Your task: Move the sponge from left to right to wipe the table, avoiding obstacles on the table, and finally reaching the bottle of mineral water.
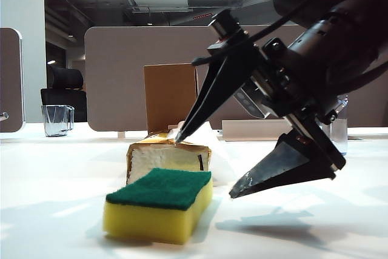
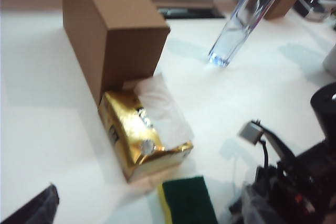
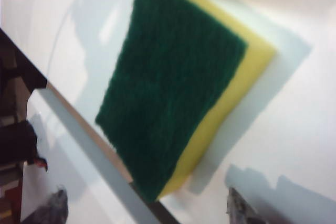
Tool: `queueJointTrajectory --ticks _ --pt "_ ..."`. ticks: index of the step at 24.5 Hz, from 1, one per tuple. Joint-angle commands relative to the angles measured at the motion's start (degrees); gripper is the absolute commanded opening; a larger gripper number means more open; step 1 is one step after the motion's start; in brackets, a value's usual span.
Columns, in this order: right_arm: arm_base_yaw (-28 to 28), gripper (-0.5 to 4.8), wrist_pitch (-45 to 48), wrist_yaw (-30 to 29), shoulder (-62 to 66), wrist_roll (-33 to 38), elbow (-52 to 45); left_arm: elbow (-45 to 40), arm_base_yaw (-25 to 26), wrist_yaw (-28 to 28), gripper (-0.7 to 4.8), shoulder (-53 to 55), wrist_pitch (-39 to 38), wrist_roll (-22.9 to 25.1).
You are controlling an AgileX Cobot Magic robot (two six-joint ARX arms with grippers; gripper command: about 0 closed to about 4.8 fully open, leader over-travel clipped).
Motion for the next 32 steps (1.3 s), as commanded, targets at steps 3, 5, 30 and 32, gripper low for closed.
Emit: queueJointTrajectory --ticks 3,5,30,32 --pt "0.15 3.91 4.68 1.31 1.31 2.49 0.22 1.75 0.07 0.09 4.79 -0.85 -7.15 1.64" --pt "0.33 3.91 4.92 2.36 1.66 2.69 0.22 1.95 0.07 0.59 4.79 -1.25 -7.76 1.62" --pt "3.96 3.31 7.63 9.79 10.95 5.20 2.10 1.99 0.04 3.30 4.79 -7.19 -14.95 1.22" --pt "4.63 3.01 5.75 12.15 11.50 5.20 2.14 2.01 0.02 3.30 4.79 -7.87 -14.93 1.22"
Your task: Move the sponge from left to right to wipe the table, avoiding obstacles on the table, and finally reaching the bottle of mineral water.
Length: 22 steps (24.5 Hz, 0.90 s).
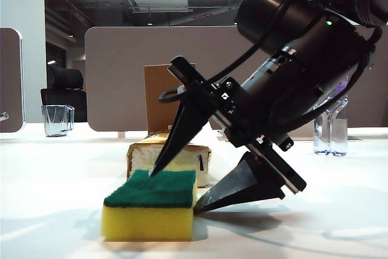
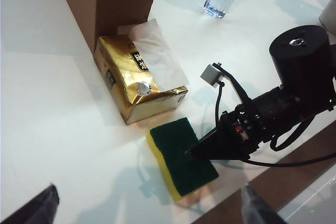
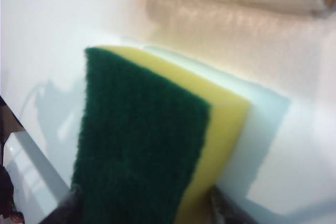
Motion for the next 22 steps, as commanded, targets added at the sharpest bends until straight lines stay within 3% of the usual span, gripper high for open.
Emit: queueJointTrajectory --ticks 1,7,10,14,22 --pt "0.83 3.01 -5.31 5.25 1.18 0.13 -0.35 0.46 0.04 0.26 4.79 -0.52 0.35 0.00" --pt "1.51 2.99 -7.50 7.37 2.91 0.11 -0.35 0.46 0.07 0.24 4.79 -0.92 0.39 0.02" --pt "1.51 2.47 -9.09 9.33 2.91 0.07 -0.35 0.52 0.07 0.24 4.79 -0.92 0.42 0.04" --pt "1.51 2.31 -9.88 10.36 2.93 0.07 -0.35 1.01 0.07 -0.13 4.79 -0.92 0.33 0.22" --pt "1.51 1.06 -10.93 11.76 2.93 -0.31 -0.35 4.44 0.04 -3.32 4.79 -0.92 -0.48 1.70"
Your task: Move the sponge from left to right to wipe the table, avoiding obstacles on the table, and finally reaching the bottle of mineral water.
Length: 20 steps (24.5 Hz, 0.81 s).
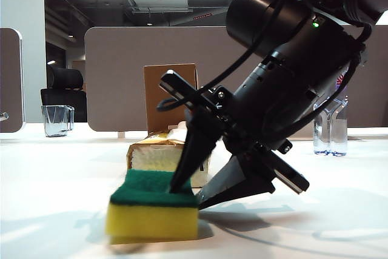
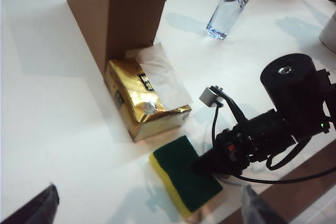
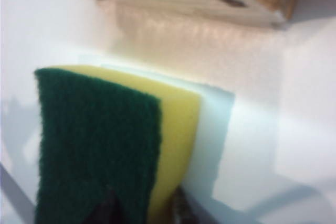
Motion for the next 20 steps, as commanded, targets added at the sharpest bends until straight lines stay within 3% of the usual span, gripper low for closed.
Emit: queueJointTrajectory --ticks 1,2,4,20 --pt "-0.04 0.89 -8.07 4.63 1.42 -0.37 -1.29 1.55 0.07 -0.85 4.79 -0.04 -0.11 0.94" --pt "-0.04 0.31 -7.98 4.61 1.42 -0.52 -1.29 1.88 0.07 -0.92 4.79 -0.04 -0.68 0.92" --pt "-0.04 -0.09 -7.85 4.92 1.42 -0.79 -1.29 1.90 0.04 -0.72 4.79 -0.04 -0.96 0.92" --pt "-0.33 -0.09 -10.64 7.06 1.36 -3.56 -1.29 1.88 0.04 -0.48 4.79 -0.04 -1.53 0.70"
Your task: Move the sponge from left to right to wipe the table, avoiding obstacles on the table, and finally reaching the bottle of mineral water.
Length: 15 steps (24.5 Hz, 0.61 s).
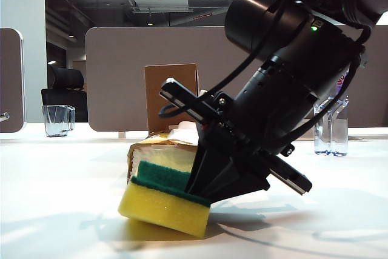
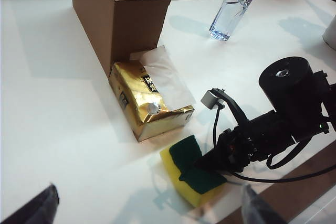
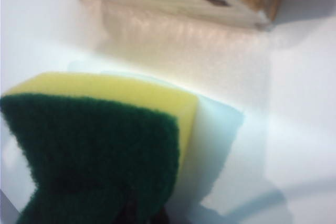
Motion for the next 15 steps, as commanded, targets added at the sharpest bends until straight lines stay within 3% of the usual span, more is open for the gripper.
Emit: queueJointTrajectory --ticks 1,15 --pt "-0.39 -0.09 -10.10 5.44 1.22 -1.68 -1.36 0.17 0.04 0.07 4.79 -0.02 0.31 0.02" --pt "-4.83 -0.09 -15.67 6.12 0.33 -6.91 -1.51 0.17 0.04 -0.02 4.79 -0.02 0.33 0.02"
